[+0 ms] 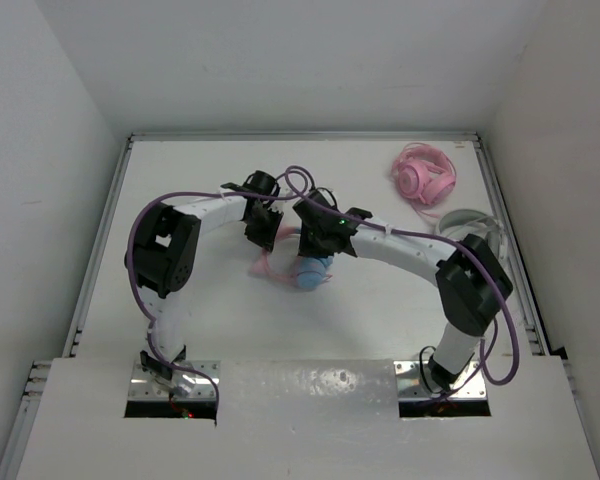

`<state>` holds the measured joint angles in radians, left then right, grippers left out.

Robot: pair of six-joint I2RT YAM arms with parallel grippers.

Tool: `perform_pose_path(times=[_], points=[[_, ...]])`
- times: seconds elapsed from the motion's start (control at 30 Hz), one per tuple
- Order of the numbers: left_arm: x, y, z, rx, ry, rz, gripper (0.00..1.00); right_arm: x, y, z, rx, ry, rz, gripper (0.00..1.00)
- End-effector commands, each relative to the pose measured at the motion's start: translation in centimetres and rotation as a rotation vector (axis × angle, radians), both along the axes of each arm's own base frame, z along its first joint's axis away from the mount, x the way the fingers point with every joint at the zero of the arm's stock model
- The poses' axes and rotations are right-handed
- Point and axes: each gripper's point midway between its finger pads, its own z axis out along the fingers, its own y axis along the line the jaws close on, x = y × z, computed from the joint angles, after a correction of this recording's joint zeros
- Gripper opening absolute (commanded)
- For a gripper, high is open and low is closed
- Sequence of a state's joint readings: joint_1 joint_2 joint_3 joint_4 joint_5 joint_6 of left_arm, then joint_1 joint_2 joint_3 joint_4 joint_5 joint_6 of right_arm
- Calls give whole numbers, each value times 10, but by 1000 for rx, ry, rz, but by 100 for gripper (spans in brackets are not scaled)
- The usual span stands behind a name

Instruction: Wrap the headphones

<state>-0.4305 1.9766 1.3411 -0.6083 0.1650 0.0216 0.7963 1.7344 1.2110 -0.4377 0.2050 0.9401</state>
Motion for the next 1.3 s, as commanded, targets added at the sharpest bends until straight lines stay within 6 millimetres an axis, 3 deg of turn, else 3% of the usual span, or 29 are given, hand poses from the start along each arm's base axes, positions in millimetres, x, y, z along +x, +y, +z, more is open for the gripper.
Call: perform_pose_path(times=[0.0,0.4,0.47,0.67,0.9,1.07,1.13,1.27], points=[[22,-16,30,-84,-87,1,0,10,11,0,16,-9,-14,23],[20,-17,32,-92,-87,-2,0,17,7,-16,-15,-17,-31,9],[20,-17,33,-92,-87,-2,0,22,1,-13,-45,-48,-35,0],[22,-14,32,-78,-95,-4,0,40,-17,-3,-216,-181,56,0],[25,-12,33,-62,-111,-10,0,59,-10,32,-328,-330,184,0],[24,-10,32,-51,-115,-18,0,62,13,33,-274,-351,289,0],[25,-10,33,-49,-120,-20,0,64,16,25,-277,-326,294,0],[27,-9,36,-45,-132,-28,0,65,22,29,-276,-303,320,0]])
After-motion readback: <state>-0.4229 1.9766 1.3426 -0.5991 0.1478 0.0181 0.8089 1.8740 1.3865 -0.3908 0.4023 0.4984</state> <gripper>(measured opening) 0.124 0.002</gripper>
